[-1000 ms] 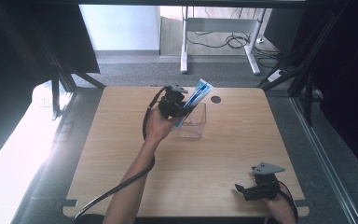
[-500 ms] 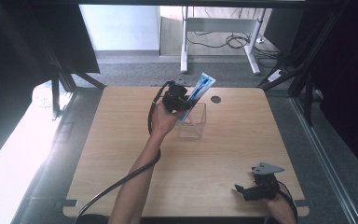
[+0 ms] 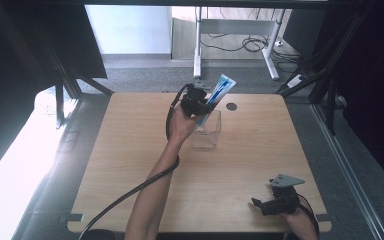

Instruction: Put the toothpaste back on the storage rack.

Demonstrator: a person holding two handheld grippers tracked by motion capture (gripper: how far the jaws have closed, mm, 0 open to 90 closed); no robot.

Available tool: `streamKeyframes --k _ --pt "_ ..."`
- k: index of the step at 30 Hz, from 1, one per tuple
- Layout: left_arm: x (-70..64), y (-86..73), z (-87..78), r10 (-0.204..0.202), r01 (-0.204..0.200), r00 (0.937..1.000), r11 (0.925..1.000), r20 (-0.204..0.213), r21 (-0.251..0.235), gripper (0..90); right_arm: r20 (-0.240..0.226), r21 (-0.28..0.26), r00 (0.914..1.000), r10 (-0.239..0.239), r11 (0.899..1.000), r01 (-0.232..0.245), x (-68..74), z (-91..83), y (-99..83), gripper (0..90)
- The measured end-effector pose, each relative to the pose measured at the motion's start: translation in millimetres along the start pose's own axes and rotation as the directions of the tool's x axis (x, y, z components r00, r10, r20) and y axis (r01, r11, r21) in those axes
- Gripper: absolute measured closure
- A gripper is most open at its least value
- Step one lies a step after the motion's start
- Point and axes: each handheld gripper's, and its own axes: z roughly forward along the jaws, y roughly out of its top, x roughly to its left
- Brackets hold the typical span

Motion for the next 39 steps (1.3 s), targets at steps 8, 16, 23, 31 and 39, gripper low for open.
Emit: streamKeyframes --k 8,16,23,31,39 --pt "2.2 -3.4 13.1 0.016 -0.016 0.9998 0.9999 -0.011 0.004 72.2 -0.009 0.001 0.9999 0.009 1.000 -0.009 0.1 0.1 -0.4 0.0" --pt "0.7 -9.2 18.8 0.028 -0.028 0.9995 0.9996 -0.017 0.000 72.1 -0.011 0.000 0.9999 0.009 1.000 -0.009 0.0 0.2 -0.4 0.0" --pt "-4.0 -14.9 26.4 0.048 -0.048 0.9986 0.9988 -0.022 0.004 72.1 -0.011 0.001 0.9999 0.007 1.000 -0.007 0.1 -0.1 -0.4 0.0" --pt "-5.1 -22.0 32.5 0.050 -0.049 0.9981 0.9987 -0.037 0.014 72.0 -0.010 0.002 0.9999 0.001 1.000 -0.001 -0.5 -0.2 -0.7 0.0" --pt "-4.4 -31.6 38.0 0.057 -0.055 0.9977 0.9979 -0.038 0.033 71.7 -0.009 0.004 1.0000 0.000 1.000 0.000 -0.5 -0.1 -0.7 0.0"
